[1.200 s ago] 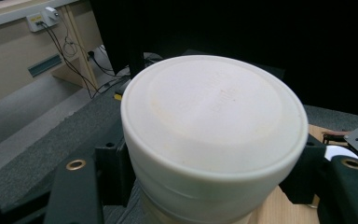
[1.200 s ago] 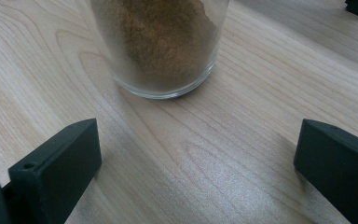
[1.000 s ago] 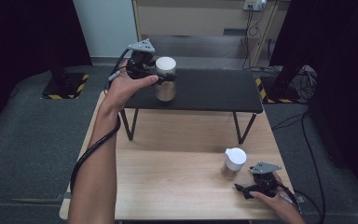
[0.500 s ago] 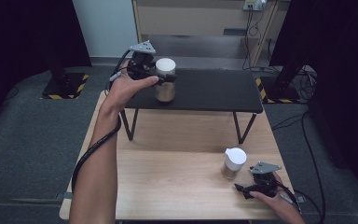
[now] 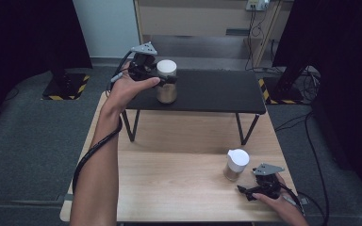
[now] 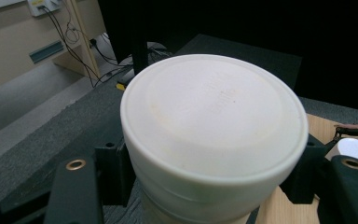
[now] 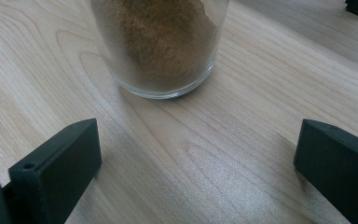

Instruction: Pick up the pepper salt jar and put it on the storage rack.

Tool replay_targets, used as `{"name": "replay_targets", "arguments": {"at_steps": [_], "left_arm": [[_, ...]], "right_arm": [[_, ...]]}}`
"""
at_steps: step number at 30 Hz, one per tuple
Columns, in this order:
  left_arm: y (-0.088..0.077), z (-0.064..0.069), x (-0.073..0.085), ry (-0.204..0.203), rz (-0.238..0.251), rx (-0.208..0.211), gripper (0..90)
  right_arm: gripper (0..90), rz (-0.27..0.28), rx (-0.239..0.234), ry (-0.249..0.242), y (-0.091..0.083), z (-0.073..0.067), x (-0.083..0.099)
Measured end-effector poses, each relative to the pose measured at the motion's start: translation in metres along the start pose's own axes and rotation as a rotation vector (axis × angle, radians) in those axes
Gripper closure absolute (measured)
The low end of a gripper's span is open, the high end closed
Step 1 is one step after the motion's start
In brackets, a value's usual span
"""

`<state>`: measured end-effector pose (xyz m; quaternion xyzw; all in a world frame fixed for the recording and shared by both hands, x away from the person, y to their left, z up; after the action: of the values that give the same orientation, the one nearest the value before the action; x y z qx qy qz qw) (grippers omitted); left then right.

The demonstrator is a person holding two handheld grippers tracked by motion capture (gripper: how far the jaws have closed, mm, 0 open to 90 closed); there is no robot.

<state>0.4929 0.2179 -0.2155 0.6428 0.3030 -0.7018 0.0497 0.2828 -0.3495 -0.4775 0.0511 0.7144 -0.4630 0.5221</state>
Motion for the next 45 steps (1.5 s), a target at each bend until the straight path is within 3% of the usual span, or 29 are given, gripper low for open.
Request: {"name": "replay_targets", "arguments": {"at_steps": [10,18,21,23,27,35,45], "left_arm": [[-0.001,-0.007,0.002,-0.035,0.002,0.010,32.5],[-0.001,-0.007,0.005,-0.029,0.013,0.008,32.1],[-0.001,-0.007,0.007,-0.029,0.036,0.017,23.3],[-0.003,-0.002,0.006,-0.009,0.043,-0.007,13.5],[-0.007,0.004,0.002,0.023,0.023,-0.031,2.7],[-0.020,0.009,0.003,0.027,0.026,-0.064,0.6],[-0.051,0.019,0.025,0.014,0.049,-0.126,0.6]], "right_arm": [[1.5,0.000,0.000,0.000,0.000,0.000,0.000],[1.6,0.000,0.000,0.000,0.000,0.000,0.000],[1.6,0.000,0.000,0.000,0.000,0.000,0.000],[1.6,0.000,0.000,0.000,0.000,0.000,0.000],[1.6,0.000,0.000,0.000,0.000,0.000,0.000],[1.6,0.000,0.000,0.000,0.000,0.000,0.000],[1.6,0.000,0.001,0.000,0.000,0.000,0.000]]}}
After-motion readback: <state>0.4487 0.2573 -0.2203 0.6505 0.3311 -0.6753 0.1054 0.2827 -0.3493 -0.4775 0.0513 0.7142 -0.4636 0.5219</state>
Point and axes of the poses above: each handheld gripper's, and its own axes: y roughly forward along the jaws, x roughly out of its underside, z roughly to its right, the point moved 4 cm from there along y, roughly forward along the jaws, and after that the axes turned 6 degrees about z, right-handed, at the moved point
